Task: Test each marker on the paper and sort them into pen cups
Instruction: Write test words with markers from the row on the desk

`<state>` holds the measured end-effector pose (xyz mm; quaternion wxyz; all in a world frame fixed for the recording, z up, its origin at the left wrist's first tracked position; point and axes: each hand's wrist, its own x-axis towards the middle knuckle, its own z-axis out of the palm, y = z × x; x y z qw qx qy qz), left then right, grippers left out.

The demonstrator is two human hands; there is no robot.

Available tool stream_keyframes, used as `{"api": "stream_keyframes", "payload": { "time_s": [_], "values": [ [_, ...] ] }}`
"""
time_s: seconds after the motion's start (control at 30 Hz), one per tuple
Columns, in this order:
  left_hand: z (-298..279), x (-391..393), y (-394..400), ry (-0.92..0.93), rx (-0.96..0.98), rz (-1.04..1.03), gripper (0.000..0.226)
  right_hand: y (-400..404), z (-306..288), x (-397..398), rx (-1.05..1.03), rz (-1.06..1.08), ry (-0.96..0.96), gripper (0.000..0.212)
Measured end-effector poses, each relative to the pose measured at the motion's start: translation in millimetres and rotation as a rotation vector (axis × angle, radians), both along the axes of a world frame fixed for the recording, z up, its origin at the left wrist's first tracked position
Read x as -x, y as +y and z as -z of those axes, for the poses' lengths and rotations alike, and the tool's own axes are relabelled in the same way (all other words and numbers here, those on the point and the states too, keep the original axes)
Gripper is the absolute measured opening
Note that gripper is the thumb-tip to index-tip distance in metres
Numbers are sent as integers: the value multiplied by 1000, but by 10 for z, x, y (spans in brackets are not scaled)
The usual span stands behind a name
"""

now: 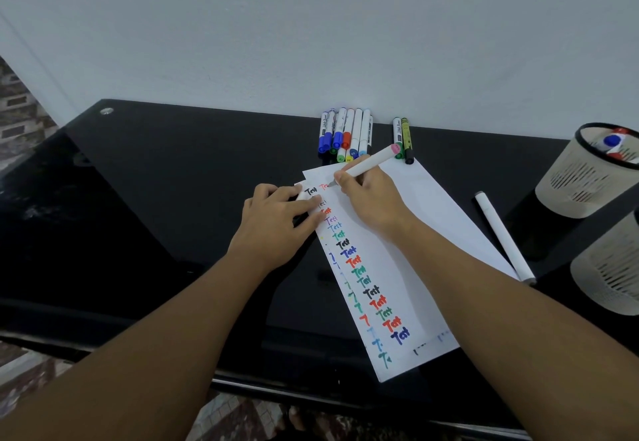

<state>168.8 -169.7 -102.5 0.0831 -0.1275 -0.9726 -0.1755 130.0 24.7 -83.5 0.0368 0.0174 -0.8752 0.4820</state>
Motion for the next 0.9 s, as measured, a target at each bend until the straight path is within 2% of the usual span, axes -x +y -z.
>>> {"api": "stream_keyframes", "payload": {
  "time_s": [0.13,0.33,0.57,0.8,0.9],
  "values": [
    [-1,2,3,-5,13,-1,44,-7,-4,3,26,3,18,12],
    [-1,1,-6,-5,11,1,44,0,-15,-8,-44,-12,44,13],
    [-13,-1,-5,-7,16,-2,44,-6,-16,-19,7,3,32,11],
    [-6,-7,-5,1,2,6,43,-17,-20,-22,-41,4,37,13],
    [-19,-14,-13,-4,1,7,45,-1,-24,-32,95,14,41,9]
  ]
}}
